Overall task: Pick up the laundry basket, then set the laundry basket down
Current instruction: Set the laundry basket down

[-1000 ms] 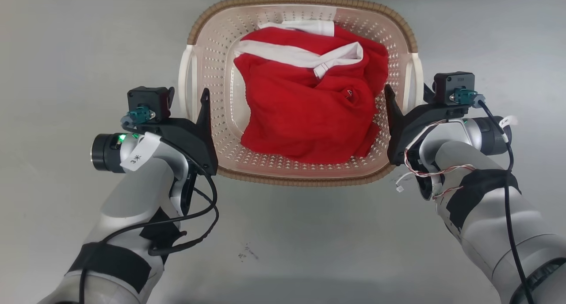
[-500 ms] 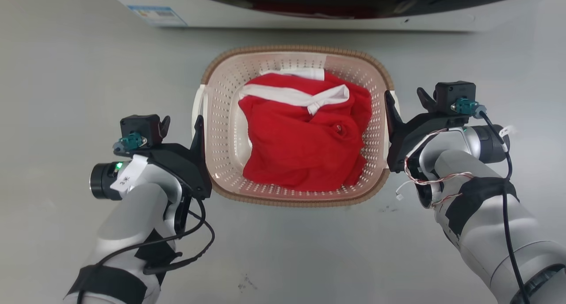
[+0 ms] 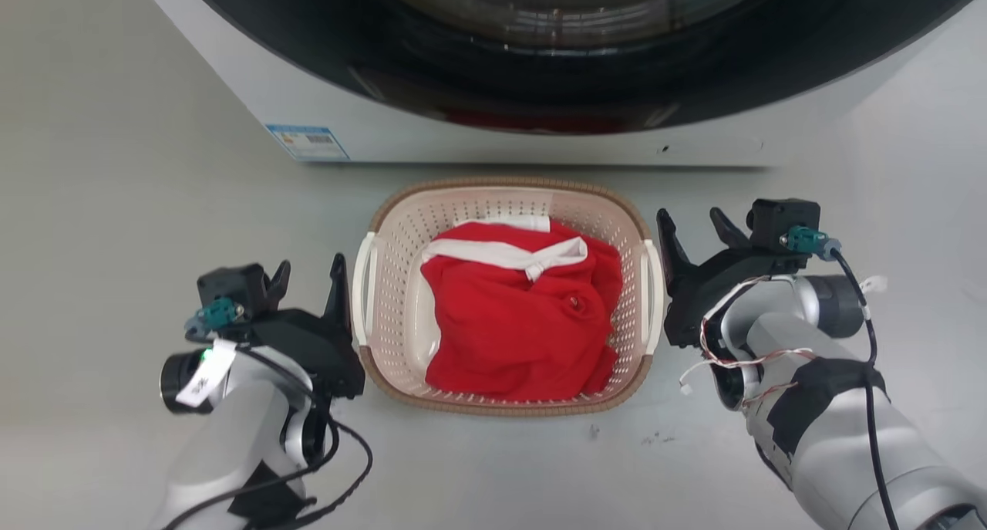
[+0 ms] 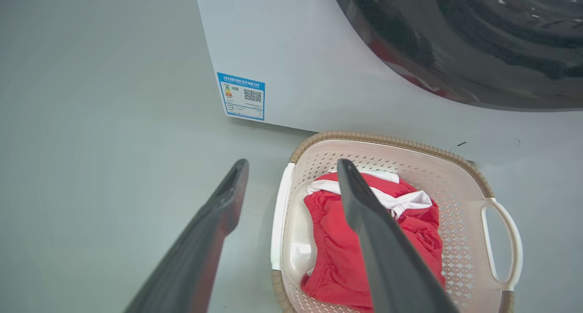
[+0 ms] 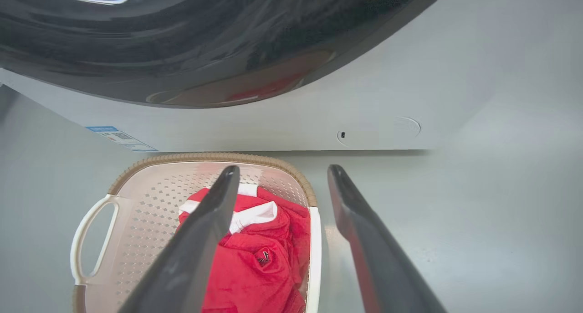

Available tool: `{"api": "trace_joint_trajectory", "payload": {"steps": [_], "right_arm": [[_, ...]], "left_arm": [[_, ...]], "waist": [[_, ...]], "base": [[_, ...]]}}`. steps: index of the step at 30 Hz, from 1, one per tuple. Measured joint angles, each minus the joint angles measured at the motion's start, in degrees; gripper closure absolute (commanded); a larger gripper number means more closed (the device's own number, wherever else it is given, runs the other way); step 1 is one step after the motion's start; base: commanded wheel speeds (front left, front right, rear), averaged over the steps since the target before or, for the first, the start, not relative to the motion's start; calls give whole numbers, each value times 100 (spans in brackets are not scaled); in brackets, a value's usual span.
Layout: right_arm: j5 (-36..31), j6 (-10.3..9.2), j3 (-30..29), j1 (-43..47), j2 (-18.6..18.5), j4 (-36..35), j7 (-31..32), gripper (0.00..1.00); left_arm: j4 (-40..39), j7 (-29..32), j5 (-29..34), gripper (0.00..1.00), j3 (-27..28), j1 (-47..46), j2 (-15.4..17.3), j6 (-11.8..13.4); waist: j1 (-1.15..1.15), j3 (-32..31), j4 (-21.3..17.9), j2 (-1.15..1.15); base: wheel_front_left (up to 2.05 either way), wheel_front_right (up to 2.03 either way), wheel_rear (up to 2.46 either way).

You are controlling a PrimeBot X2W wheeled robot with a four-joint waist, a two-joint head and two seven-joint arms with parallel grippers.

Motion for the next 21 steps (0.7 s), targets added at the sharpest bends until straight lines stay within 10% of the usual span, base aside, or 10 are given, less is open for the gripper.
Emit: {"api": "trace_joint_trajectory", "payload": {"steps": [21], "right_arm": [[-357,-111,-697,1793,0,-1395,0,0]], "left_arm": [[-2182,0,845,0,693,2433,294,261]], "waist": [[0,-1754,-122,0]], "base": [[0,0,0]]}}
